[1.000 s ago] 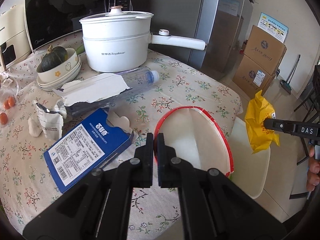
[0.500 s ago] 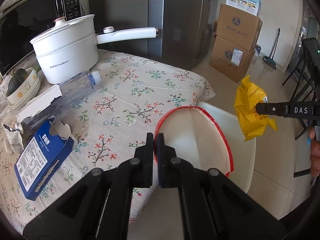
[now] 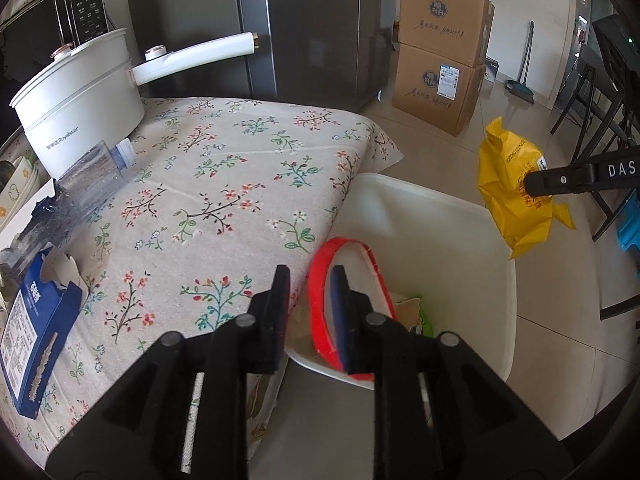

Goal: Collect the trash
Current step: 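Carry the wrapper and lid over the white bin and open both grippers, then grasp the blue biscuit box with the left gripper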

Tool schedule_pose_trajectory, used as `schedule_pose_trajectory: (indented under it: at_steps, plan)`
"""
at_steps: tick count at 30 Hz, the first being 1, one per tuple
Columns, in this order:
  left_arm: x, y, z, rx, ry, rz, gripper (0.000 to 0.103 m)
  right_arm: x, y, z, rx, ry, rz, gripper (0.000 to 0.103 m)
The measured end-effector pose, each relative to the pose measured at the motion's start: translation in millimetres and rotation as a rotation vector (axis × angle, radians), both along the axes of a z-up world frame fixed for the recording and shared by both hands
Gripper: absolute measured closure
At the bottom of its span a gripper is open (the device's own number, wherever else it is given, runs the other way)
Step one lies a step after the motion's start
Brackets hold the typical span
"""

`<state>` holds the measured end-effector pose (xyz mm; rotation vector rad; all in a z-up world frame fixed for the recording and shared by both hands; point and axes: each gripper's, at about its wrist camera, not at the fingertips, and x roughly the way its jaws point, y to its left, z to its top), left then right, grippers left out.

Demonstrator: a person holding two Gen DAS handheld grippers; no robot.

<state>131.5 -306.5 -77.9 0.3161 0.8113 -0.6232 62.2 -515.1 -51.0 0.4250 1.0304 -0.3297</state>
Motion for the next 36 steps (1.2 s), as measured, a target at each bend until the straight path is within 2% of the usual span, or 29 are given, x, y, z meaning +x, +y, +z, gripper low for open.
schedule_pose_trajectory:
  at_steps: [1, 2, 3, 6, 10, 14, 17, 19, 20, 21, 30, 36]
  plan:
    - [-1.4, 2.0, 2.3, 0.003, -0.017, 0.011, 0.046, 0.3, -0.1, 0.0, 0.000, 0.001, 0.001, 0.094]
    - [-2.6, 5.1, 5.2, -0.004, -0.035, 0.020, 0.041, 0.6, 0.8, -0.2, 0.000, 0.001, 0.003, 0.094]
    - [-3.7, 8.3, 8.7, -0.014, -0.043, 0.024, 0.037, 1.5, 1.9, -0.2, -0.001, 0.003, 0.006, 0.094]
    - [-1.0, 16.2, 15.6, -0.011, -0.045, 0.043, 0.035, 4.3, 7.2, -0.4, -0.006, 0.008, 0.019, 0.094]
    - [0.5, 33.7, 22.1, -0.013, -0.061, 0.084, 0.023, 8.3, 13.7, -0.7, -0.009, 0.014, 0.031, 0.094]
    - [5.5, 49.7, 24.8, -0.002, -0.058, 0.119, 0.021, 12.3, 19.4, -0.8, -0.013, 0.017, 0.039, 0.094]
    - [8.4, 60.8, 26.3, 0.002, -0.058, 0.147, 0.019, 16.1, 23.2, -1.4, 0.000, 0.022, 0.047, 0.086]
    - [10.6, 69.0, 27.5, -0.002, -0.059, 0.168, 0.014, 18.0, 26.1, -1.6, 0.010, 0.026, 0.050, 0.068]
    - [11.5, 73.0, 27.9, -0.002, -0.060, 0.178, 0.013, 18.2, 28.3, -0.2, 0.008, 0.019, 0.048, 0.052]
    - [12.8, 76.9, 28.3, 0.000, -0.061, 0.188, 0.011, 18.6, 30.7, 2.0, 0.002, 0.009, 0.048, 0.042]
    - [21.4, 111.7, 31.0, -0.001, -0.050, 0.260, 0.004, 32.3, 52.6, 11.7, -0.008, -0.014, 0.083, 0.035]
    - [27.5, 133.7, 28.8, 0.026, -0.036, 0.291, 0.003, 42.4, 70.2, 16.1, -0.010, -0.025, 0.109, 0.032]
